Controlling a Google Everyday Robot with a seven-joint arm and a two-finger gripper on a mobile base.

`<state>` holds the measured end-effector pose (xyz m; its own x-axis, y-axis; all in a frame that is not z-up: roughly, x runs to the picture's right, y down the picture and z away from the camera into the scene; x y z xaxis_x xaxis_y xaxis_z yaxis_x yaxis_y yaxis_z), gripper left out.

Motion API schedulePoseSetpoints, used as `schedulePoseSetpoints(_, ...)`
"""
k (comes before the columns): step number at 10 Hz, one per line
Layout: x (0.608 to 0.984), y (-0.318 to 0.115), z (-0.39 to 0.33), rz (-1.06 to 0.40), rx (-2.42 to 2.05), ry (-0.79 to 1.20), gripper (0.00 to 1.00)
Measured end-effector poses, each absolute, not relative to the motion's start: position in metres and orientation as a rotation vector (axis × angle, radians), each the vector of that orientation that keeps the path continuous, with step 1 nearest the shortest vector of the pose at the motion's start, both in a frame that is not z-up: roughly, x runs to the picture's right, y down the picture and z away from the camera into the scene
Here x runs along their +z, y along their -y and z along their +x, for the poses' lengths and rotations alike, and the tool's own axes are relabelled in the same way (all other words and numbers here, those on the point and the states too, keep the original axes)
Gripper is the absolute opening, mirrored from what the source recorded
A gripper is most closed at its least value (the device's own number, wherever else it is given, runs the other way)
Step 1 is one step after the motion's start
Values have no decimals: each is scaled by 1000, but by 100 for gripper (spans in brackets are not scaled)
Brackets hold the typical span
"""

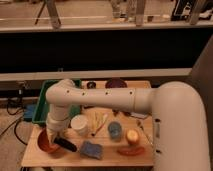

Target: Wipe red bowl with brush

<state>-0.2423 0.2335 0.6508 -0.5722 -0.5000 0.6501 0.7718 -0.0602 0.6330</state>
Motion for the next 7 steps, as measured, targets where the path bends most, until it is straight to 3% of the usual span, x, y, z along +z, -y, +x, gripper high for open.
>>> schedulePoseSetpoints(4,661,-237,-277,-295,-1833,1356,0)
schedulePoseSetpoints(7,649,-250,-283,-306,-1834,1434,0)
